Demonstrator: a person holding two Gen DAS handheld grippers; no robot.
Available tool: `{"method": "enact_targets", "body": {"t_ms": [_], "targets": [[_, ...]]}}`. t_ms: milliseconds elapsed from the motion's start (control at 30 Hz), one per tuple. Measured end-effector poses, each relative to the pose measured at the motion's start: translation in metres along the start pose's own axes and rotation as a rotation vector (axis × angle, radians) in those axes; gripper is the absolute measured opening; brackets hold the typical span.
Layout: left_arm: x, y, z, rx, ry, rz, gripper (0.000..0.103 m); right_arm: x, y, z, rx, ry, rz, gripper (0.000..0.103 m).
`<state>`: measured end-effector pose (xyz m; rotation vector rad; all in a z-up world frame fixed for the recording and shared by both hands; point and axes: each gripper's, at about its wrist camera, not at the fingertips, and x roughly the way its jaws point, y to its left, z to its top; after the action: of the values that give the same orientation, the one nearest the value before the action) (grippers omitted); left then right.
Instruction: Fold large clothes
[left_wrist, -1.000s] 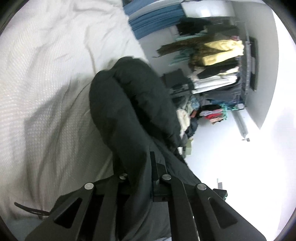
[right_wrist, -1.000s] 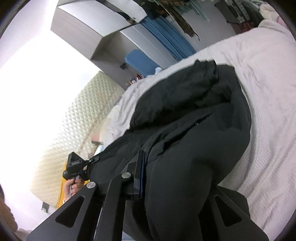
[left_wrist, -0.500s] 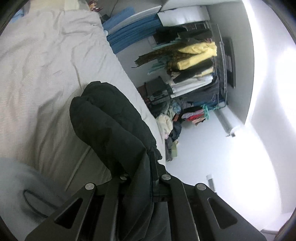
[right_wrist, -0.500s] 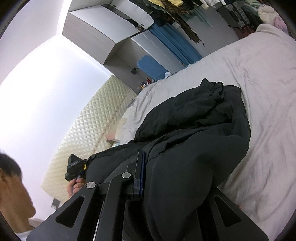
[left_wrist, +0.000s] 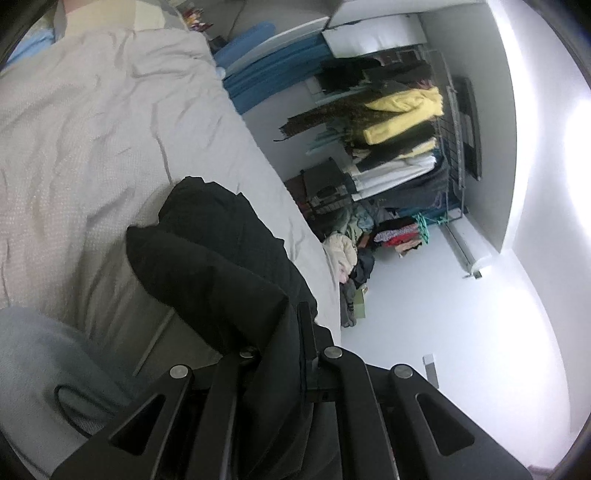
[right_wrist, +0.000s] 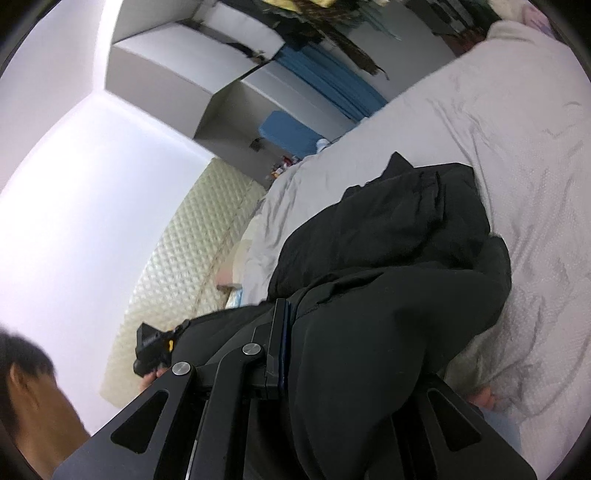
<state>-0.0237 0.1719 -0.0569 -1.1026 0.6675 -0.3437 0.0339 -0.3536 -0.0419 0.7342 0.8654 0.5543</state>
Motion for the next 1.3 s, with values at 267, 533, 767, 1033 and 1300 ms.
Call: {"method": "enact_targets", "body": {"t_ms": [267,533,767,1033,1300], "targets": [[0.038,-0.007,0.043,-0.077,0.011,0.122,0.007,0.019,-0.011,0.035,0.139,-0.029,-0.003,0.012],[0.108,-0.008,0.1,-0.151,0.051,0.259,0.01,0.055,-0.038,0.082,0.263,-0.043,-0.024,0.015],[0.188,-0.003,0.141,-0.117,0.136,0.425,0.037,0.094,-0.086,0.125,0.367,-0.063,-0.02,0.022],[0.256,0.009,0.16,-0.093,0.221,0.512,0.074,0.133,-0.136,0.147,0.469,-0.029,-0.09,0.024],[0.305,0.027,0.166,-0.044,0.244,0.588,0.081,0.169,-0.163,0.159,0.466,0.006,-0.124,0.026]]}}
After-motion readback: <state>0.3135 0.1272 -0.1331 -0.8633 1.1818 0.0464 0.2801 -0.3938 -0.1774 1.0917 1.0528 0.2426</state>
